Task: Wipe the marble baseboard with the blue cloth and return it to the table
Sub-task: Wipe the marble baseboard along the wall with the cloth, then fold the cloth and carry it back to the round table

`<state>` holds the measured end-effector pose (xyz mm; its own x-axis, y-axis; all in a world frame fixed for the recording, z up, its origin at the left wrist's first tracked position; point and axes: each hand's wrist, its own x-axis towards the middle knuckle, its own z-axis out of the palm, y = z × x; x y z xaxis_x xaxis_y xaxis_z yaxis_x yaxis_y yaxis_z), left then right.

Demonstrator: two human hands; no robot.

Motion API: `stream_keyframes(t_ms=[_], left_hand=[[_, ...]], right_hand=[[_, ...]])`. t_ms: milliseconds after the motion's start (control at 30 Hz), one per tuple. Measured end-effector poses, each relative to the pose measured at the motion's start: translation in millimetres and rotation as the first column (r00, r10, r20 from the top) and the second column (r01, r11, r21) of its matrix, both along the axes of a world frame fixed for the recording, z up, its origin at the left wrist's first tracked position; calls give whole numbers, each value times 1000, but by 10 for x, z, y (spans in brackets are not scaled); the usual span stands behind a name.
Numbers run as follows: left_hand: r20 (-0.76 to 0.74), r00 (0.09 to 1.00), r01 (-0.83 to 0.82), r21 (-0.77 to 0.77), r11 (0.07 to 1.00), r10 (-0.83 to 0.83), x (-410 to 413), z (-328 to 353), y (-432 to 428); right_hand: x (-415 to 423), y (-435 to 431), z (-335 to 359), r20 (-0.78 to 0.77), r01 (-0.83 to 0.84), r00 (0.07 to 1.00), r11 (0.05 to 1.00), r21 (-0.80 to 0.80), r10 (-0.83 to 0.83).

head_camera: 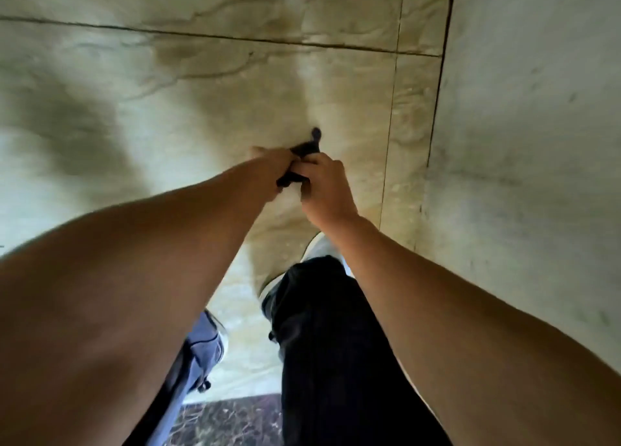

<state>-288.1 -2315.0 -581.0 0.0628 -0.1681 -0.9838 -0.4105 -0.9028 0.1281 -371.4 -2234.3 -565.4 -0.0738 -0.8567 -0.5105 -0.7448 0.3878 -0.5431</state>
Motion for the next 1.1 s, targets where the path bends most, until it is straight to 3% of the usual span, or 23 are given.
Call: stream_keyframes(t_ms=[33, 67, 167, 267, 333, 400, 500, 533, 633, 667, 833, 933, 1033, 1100], left_hand=[[-36, 995, -92, 116, 989, 97, 120, 246, 196], [-105, 989, -84, 182, 980, 104, 195, 453, 405], [-179, 964, -174, 143, 974, 199, 393, 1262, 677], [-272, 957, -107, -5, 994, 102, 626, 2296, 828], [-356, 935, -45, -100, 994, 6, 791, 3117, 840], [-410, 912, -35, -150, 988, -30, 912, 3780, 774], [-533, 846, -83, -165, 983, -18, 1082, 4723, 768], [-558, 830, -85, -164, 983, -21, 1153, 5032, 802], [-640, 768, -96, -150, 984, -23, 1478, 5813, 1034], [-653, 756, -86, -176, 981, -51, 1622, 6025, 1128], [-702, 650, -11, -394, 919, -293, 2565, 7057, 1894], [-709, 611, 47, -413, 910, -353, 2935, 7517, 2295], [-685, 577, 245, -374, 894, -445, 3194, 8018, 2750], [-677, 495, 410, -371, 833, -545, 3331, 8384, 3132]], right_hand=[[74, 175, 250, 60, 88, 994, 996, 11, -88], [139, 336, 509, 108, 158, 981, 987, 25, -160], [340, 680, 1396, 271, 425, 846, 888, 176, -458], [487, 918, 2475, 351, 661, 553, 655, 367, -755], [550, 1020, 3265, 429, 736, 273, 474, 483, -861], [586, 1106, 3829, 440, 740, 149, 395, 544, -886], [690, 1272, 4628, 416, 644, 159, 413, 644, -895], [764, 1343, 4870, 413, 601, 122, 399, 693, -902], [1100, 1586, 5534, 503, 573, -159, 335, 748, -850], [1233, 1659, 5721, 556, 598, -210, 344, 724, -805], [1981, 2486, 6681, 730, 825, -173, 308, 474, -661], [2306, 3077, 7213, 807, 894, -165, 260, 365, -567], [2658, 3734, 7864, 877, 951, -59, 240, 194, -477], [2960, 4274, 8322, 903, 978, -1, 189, 91, -429]])
